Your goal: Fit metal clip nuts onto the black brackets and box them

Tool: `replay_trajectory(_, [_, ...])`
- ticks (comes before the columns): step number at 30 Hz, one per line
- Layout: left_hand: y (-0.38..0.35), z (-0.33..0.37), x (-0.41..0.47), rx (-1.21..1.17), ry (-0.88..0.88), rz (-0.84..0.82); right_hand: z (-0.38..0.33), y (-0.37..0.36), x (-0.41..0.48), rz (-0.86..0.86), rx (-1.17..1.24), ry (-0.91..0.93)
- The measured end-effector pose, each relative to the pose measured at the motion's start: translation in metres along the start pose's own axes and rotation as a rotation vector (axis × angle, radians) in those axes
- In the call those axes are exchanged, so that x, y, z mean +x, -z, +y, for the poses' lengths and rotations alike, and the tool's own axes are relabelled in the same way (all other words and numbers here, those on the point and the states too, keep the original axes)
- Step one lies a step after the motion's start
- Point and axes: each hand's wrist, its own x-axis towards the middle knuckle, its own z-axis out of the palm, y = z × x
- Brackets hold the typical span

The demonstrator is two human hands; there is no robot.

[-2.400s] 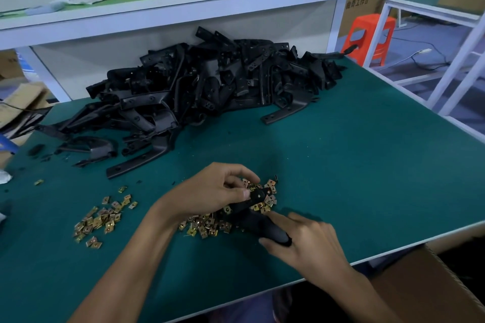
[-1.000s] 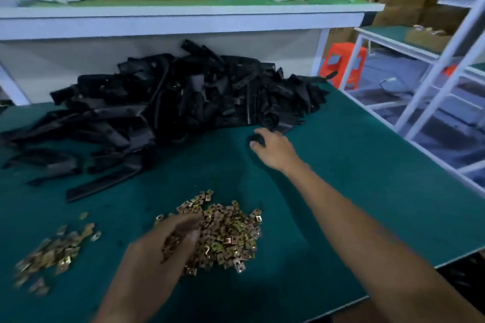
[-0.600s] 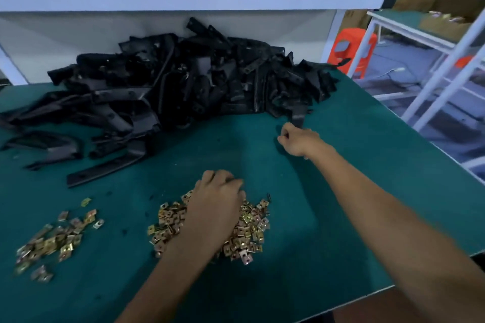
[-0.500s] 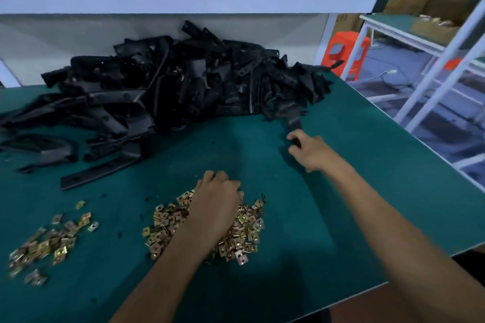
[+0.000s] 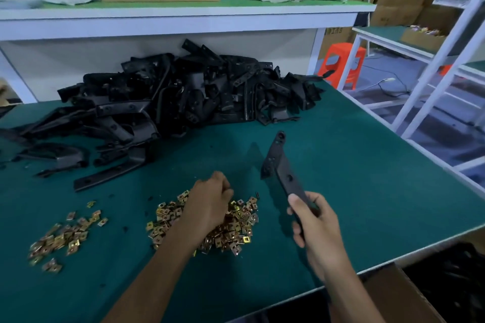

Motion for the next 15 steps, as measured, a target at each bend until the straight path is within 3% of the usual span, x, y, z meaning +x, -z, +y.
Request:
replay_trajectory(3, [0.019,0.006,-0.018,-0.418,0.075,0.081,0.007,-0.013,-0.016,-0.015,0.059,0.039])
replay_trajectory(8, [0.034,0.021,-0.054,-1.027,0.141,0.022,0.014,-0.016,-0.025,-0.029,-0.002,0.108])
replay_trajectory(11, [0.034,0.023,-0.065,-1.112,0.142,0.049,0.016,-0.017,-0.023,-0.037,0.006,0.112])
replay_trajectory(15, [0.035,0.021,-0.069,-1.016,0.097,0.032,0.019,-0.018,-0.023,-0.064,-0.01,0.112])
